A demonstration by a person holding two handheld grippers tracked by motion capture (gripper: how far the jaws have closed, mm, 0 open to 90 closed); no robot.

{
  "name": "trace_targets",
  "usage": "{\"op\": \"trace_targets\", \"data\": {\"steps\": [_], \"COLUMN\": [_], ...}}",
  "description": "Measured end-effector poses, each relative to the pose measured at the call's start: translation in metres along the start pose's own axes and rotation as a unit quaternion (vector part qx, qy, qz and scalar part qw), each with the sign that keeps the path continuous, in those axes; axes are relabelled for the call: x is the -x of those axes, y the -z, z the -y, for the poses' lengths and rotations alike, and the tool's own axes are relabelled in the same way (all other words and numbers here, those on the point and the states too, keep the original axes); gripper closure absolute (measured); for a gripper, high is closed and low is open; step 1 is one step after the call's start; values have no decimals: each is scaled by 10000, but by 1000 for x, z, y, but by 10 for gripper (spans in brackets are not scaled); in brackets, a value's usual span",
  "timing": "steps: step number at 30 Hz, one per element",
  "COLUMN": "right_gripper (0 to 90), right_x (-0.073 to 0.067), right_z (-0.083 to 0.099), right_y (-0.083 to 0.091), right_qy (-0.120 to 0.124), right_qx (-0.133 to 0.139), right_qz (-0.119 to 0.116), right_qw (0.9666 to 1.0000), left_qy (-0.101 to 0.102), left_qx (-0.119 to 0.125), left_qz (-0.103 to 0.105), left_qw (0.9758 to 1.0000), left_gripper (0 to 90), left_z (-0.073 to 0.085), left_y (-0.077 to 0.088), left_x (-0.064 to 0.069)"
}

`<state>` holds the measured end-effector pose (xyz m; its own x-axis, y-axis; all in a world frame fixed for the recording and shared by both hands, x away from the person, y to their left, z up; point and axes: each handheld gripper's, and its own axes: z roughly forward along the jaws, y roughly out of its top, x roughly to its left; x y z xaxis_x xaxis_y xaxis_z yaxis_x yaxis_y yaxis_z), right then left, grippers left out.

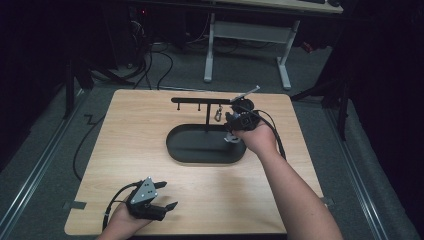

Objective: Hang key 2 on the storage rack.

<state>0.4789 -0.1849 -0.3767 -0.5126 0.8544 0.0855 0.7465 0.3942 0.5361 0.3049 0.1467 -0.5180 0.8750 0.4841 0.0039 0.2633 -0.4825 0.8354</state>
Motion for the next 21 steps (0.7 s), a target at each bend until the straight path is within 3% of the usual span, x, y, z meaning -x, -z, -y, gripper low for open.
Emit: {"op": "trace_targets", "data": {"steps": [9,14,16,21], "right_gripper": [677,661,672,653], "right_x": [-5,-10,-10,-11], "right_z": [33,60,71,102], "right_y": [-2,-5,-6,-7], "right_qy": [65,131,69,-31], "right_qx": [83,214,274,476], "right_qz": [-109,-37,38,-41], "right_qw": [9999,9997,9996,9989], "left_qy": [-8,-27,-16,16], "left_qx": [-2,-6,11,35], "left_qz": [-30,-57,-72,-99], "left_qw": [10000,10000,10000,9999], "left_gripper": [237,236,236,236], "left_z": [-1,-1,-1,-1], "left_y": [-2,-3,-3,-3], "left_x": [0,0,0,-1]}}
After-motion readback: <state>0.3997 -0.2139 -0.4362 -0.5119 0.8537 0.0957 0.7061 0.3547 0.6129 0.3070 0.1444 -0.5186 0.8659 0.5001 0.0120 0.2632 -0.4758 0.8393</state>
